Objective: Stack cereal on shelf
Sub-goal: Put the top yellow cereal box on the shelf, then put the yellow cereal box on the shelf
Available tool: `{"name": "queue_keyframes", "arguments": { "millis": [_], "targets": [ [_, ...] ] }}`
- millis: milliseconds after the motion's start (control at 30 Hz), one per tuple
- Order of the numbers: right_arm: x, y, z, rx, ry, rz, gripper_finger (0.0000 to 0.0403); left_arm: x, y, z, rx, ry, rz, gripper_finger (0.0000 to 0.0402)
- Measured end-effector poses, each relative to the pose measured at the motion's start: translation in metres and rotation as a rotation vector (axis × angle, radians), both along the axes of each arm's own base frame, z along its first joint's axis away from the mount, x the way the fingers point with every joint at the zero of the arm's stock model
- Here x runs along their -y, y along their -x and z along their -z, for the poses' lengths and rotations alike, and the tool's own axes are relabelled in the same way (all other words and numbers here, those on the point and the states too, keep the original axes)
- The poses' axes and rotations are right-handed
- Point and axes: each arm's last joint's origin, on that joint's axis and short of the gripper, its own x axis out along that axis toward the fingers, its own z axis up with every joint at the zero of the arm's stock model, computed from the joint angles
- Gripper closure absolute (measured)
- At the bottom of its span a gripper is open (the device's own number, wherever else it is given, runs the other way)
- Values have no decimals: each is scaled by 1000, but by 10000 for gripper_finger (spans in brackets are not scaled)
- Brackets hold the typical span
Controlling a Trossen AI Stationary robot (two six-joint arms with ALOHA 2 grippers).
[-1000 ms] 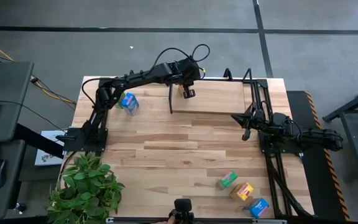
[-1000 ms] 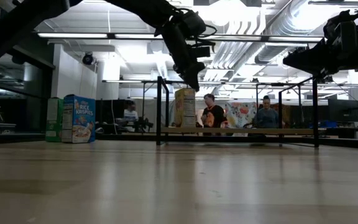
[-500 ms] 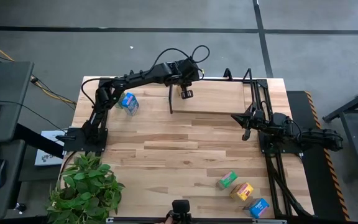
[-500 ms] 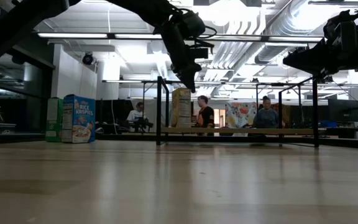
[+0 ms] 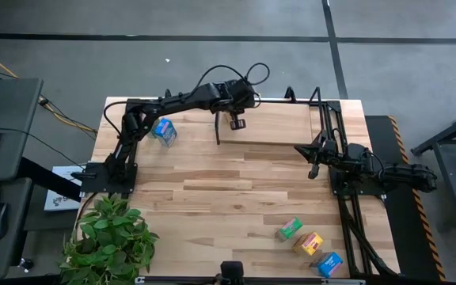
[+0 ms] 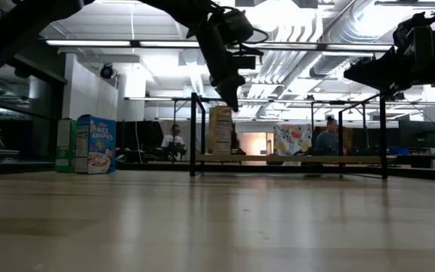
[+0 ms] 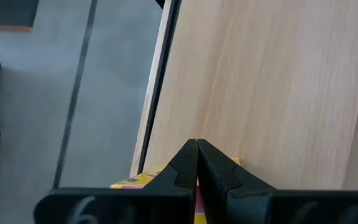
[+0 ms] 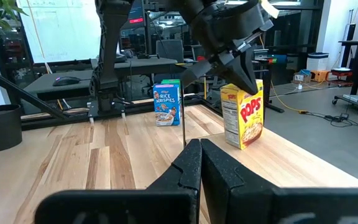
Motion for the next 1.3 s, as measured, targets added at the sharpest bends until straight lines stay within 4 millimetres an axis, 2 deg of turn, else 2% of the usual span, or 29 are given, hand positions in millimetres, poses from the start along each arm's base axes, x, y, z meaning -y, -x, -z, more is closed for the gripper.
{"name": "queue_keyframes", "arguments": {
  "millis": [267,633,733,833,933,1033,1133,1300],
  "targets": [
    [0,0,0,0,0,0,402,11,4,-10,-25,-30,-2,401],
    [0,0,0,0,0,0,402,11,5,-13,-32,-48,15,401],
    [0,0,0,0,0,0,402,18,11,-28,-19,-65,42,401],
    [0,0,0,0,0,0,402,31,27,-63,68,-41,81,401],
    [0,0,0,0,0,0,402,42,52,-101,219,90,137,401],
    [0,0,0,0,0,0,402,54,79,-126,380,178,212,401],
    [0,0,0,0,0,0,402,71,100,-127,488,162,257,402],
    [0,0,0,0,0,0,402,99,141,-90,611,150,293,401]
  ]
}}
